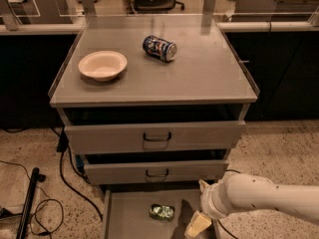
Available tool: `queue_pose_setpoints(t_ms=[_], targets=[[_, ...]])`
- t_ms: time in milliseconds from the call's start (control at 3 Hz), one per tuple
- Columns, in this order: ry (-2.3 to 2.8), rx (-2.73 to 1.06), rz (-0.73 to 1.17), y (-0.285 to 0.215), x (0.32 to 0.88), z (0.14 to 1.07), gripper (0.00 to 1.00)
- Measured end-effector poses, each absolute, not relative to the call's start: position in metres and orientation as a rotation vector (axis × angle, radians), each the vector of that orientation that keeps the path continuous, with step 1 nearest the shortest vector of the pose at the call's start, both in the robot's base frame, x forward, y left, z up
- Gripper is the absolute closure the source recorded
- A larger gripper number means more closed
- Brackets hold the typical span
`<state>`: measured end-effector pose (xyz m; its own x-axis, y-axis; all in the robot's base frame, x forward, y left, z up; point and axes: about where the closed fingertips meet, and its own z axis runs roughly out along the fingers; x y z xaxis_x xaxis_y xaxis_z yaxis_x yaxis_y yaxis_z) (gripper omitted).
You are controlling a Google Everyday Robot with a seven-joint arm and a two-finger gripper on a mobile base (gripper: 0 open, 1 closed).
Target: Pick green can from bottom drawer and place on counter
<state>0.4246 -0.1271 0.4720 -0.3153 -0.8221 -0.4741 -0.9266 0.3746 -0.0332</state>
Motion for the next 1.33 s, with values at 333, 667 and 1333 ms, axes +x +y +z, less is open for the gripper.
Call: queue_pose_setpoints(t_ms=[333,667,1333], targets=[[2.224,-1.522,0.349,-0.127,0.423,0.471,0.0],[2.188,-1.539,0.392,-0.126,0.424,0.463,0.0],[2.094,-1.512,0.497,-0.127,0.453,0.402,0.0]])
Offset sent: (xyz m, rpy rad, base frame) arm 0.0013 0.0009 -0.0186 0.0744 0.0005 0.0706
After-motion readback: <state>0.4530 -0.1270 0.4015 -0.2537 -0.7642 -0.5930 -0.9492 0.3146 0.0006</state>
